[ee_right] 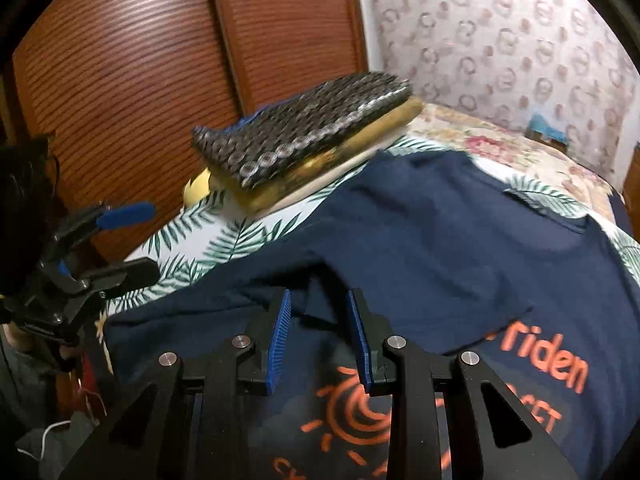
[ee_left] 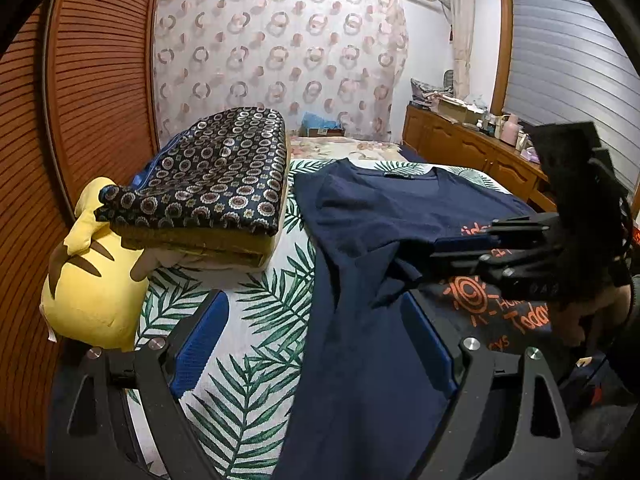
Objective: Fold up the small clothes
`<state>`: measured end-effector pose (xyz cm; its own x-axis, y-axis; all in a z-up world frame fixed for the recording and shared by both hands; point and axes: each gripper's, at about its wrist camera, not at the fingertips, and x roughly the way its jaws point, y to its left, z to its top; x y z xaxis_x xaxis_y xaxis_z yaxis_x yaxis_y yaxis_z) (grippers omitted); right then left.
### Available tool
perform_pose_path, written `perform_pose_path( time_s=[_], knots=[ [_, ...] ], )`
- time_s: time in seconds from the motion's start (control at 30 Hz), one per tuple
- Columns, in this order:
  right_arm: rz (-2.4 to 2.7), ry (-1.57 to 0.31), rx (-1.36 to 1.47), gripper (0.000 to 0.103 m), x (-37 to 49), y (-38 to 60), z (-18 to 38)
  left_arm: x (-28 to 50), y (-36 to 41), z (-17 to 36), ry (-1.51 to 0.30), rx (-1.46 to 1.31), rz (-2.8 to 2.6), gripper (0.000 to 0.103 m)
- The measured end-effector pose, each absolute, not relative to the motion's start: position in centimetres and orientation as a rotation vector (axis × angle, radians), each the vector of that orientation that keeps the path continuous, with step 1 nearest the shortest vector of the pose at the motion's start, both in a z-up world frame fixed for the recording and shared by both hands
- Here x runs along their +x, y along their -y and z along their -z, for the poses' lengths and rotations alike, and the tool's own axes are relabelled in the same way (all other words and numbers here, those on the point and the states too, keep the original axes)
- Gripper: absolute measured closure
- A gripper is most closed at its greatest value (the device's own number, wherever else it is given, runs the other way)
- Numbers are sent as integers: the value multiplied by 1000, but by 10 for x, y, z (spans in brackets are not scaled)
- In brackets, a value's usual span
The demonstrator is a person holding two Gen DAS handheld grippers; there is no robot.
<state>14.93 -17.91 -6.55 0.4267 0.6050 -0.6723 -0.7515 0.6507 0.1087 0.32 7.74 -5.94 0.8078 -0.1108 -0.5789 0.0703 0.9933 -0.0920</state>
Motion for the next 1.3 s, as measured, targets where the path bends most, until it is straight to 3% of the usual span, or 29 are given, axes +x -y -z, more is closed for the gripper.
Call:
perform_pose_path(
  time_s=[0.27,0.33,0.43,1.07,1.3],
  knots=[
    [-850,-791,-328,73,170,159,77,6,-78,68,-645,-77,98,15],
    [-833,-782,-344,88,171,154,78,6,-78,70,-652,-77,99,15],
    [-845,-771,-345,98,169,158,74,7,-78,72,-660,-78,98,15],
    [-868,-737,-318,99,107,217,51,12,-71,68,-659,-65,110,15],
    [-799,-735,-278,63,112,220,50,15,-65,69,-662,-54,117,15]
  ],
)
